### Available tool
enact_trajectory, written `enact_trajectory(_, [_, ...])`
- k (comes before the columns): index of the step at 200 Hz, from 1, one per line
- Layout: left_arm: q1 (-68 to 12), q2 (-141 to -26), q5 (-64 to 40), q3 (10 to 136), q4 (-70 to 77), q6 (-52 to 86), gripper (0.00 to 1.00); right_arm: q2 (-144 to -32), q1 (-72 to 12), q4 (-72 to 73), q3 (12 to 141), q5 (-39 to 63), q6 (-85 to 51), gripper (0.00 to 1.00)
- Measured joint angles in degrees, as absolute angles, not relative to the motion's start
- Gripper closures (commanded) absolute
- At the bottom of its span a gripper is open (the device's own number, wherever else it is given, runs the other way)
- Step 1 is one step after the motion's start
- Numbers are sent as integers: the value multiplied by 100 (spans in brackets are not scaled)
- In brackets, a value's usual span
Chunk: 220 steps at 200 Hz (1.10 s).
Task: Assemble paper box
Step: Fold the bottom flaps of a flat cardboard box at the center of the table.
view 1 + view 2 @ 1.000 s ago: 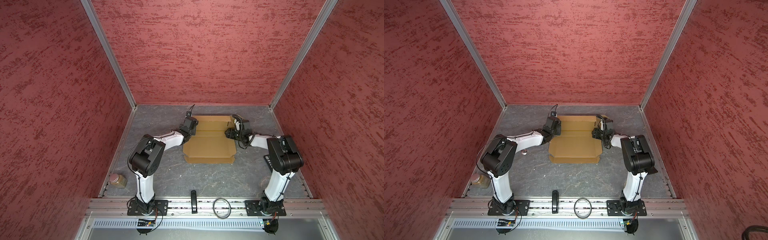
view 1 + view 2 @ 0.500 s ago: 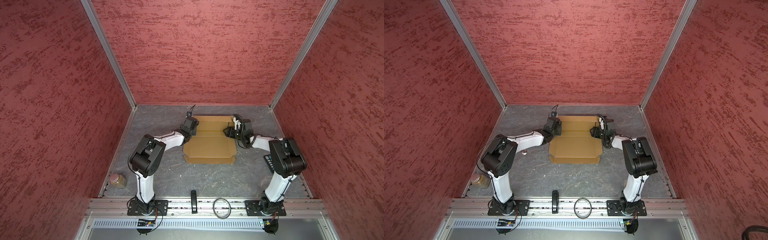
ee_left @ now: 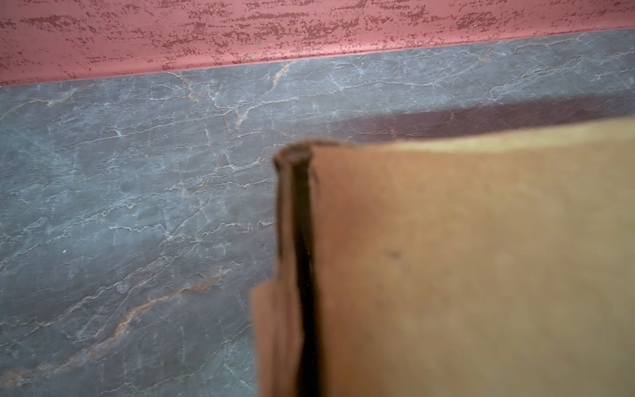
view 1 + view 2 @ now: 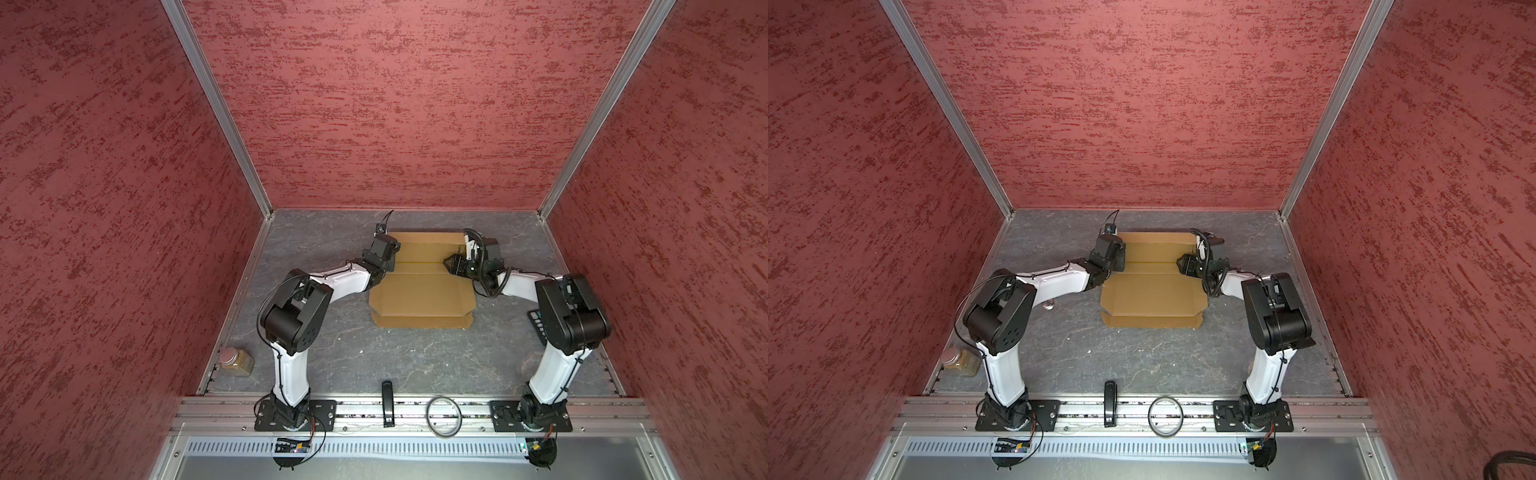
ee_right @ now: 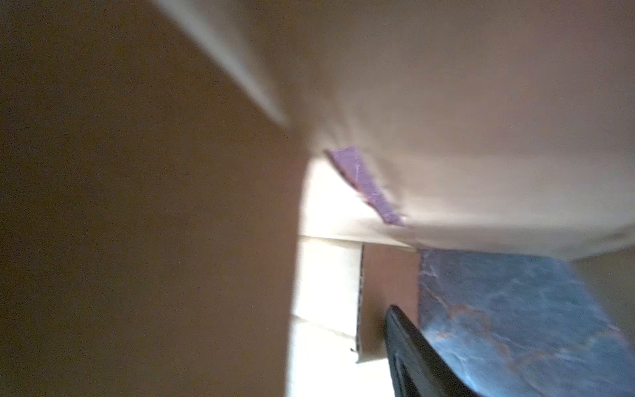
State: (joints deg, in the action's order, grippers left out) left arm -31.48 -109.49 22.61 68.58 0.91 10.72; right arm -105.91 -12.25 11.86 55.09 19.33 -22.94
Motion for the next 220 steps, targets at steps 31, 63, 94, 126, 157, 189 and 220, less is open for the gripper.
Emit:
enact_trajectory(31, [-3155, -10949, 2263, 6858, 91, 1092, 100, -10704, -1264, 1264, 5511, 1925, -2366, 37])
enact_trajectory(63, [-3155, -10949, 2265, 6858, 89, 1111, 100, -10792, -1264, 1352, 5511, 1892, -2416, 37])
enact_trajectory(94, [-3155, -10949, 2279, 6858, 89, 1114, 100, -10796, -1267, 1334, 5535, 1844, -2418, 36])
enact_trajectory(126, [-3129, -10949, 2272, 6858, 86, 1173, 100, -10746, -1267, 1087, 5662, 1758, -2390, 34])
enact_trajectory(157, [-3057, -10949, 2235, 6858, 89, 1214, 100, -10440, -1267, 685, 5675, 1614, -2309, 33])
enact_trajectory(189, [-2976, -10943, 2231, 6849, 91, 1216, 100, -9904, -1267, 222, 5675, 1420, -2167, 31])
enact_trajectory(220, [-2956, -10938, 2235, 6842, 91, 1219, 100, -9341, -1267, -183, 5675, 1197, -2095, 40])
